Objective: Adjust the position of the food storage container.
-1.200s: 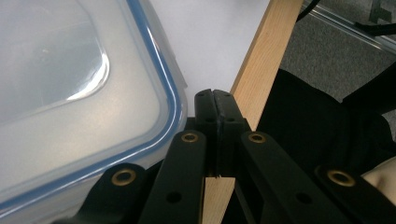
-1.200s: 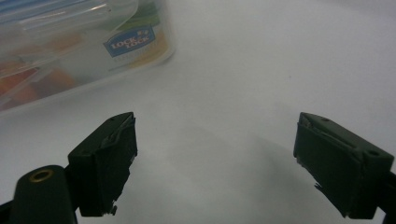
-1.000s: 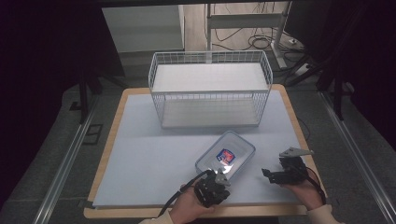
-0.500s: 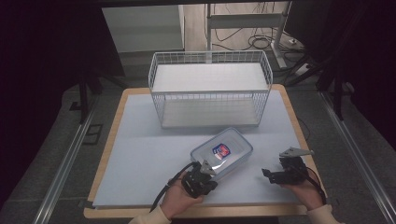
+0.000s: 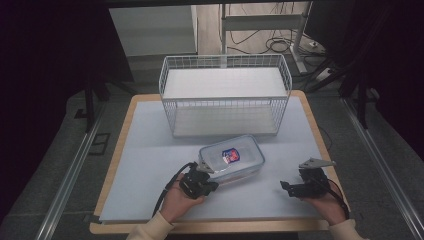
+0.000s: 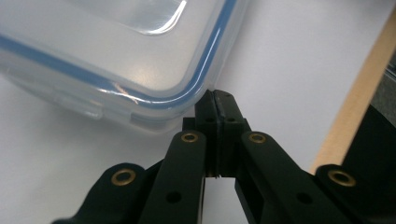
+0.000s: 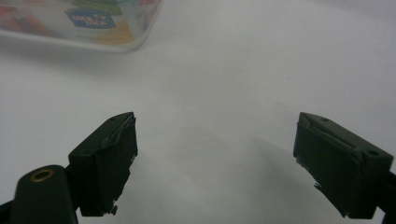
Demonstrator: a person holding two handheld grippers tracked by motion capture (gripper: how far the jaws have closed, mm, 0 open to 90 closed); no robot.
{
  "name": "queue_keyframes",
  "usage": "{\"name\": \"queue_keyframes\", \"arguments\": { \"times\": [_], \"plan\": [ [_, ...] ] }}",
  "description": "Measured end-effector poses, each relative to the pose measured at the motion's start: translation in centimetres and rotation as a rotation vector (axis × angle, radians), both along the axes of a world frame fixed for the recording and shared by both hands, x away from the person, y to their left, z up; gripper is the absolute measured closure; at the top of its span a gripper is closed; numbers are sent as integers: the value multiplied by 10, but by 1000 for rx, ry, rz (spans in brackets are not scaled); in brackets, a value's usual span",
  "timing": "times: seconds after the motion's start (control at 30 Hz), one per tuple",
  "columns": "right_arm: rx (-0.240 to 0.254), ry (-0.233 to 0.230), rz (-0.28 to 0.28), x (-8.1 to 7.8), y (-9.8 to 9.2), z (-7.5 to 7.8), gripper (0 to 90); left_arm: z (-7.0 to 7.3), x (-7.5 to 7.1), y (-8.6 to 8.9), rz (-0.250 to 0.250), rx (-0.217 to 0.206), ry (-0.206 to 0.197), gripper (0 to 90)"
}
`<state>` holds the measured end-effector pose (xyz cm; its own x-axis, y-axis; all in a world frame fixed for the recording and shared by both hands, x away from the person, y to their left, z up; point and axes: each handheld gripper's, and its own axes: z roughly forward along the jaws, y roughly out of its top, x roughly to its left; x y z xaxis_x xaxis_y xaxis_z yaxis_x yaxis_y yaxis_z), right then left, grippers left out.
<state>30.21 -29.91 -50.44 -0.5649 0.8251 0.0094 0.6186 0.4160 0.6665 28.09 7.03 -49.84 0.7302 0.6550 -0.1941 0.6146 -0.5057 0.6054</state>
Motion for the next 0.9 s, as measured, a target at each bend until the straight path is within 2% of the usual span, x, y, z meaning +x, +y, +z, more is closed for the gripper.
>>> {"name": "queue_keyframes", "arguments": {
  "times": [0.1, 0.17, 0.43, 0.9],
  "plan": [
    [-1, 1, 0, 0, 0, 0, 137, -1, 5, 7, 18, 6, 2, 900],
    [-1, 4, -1, 0, 0, 0, 138, -1, 7, 11, 26, -8, 13, 900],
    [-5, 7, 3, 0, 1, -1, 139, -1, 18, 25, 72, -17, 2, 900],
    [-6, 9, 5, 0, 1, -1, 140, -3, 24, 34, 110, -13, 2, 900]
  ]
}}
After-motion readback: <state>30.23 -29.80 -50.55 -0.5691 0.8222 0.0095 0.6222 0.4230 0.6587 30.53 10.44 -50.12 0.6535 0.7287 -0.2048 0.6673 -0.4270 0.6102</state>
